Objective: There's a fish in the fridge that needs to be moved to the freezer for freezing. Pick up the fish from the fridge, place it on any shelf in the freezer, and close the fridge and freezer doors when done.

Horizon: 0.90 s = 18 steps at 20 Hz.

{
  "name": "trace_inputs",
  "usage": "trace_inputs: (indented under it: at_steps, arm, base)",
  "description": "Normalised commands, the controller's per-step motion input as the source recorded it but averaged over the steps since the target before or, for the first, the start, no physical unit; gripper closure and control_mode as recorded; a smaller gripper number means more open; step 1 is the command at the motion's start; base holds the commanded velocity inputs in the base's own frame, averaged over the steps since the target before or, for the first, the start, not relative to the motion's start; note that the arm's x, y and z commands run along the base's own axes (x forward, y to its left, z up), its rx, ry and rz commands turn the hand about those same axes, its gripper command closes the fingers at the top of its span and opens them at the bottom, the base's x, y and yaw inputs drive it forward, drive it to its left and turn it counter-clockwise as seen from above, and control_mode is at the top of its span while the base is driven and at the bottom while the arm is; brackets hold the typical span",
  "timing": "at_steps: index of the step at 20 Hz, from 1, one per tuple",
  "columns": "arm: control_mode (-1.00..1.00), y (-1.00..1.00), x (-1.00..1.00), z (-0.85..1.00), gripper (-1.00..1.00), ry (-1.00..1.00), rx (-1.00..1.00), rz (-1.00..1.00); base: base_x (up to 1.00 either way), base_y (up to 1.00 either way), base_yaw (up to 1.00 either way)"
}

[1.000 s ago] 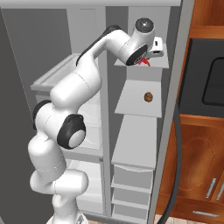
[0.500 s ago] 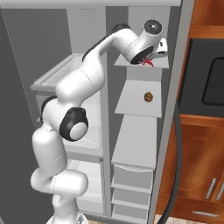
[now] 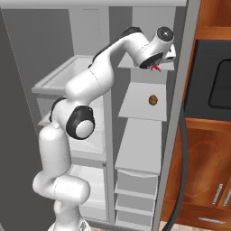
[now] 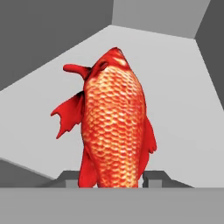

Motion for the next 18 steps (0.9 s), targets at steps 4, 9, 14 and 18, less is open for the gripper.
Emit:
trace_inputs:
  at_steps: [4,9,14,18]
  arm:
    - [-1.0,0.0,0.39,0.0,1.0,0.0,0.0,0.01]
    - [-1.0,0.0,0.41,0.0,1.0,0.0,0.0,0.01]
    - [-1.0,0.02,0.55,-0.21,-1.0,0.0,-0.01,0.01]
    - [-1.0,0.1,0.24,-0.48,-1.0,0.0,-0.01,0.0]
  base:
    - [0.0,0.0,0.0]
    - [0.0,0.0,0.0]
    - [0.0,0.0,0.0]
    - [0.0,0.0,0.0]
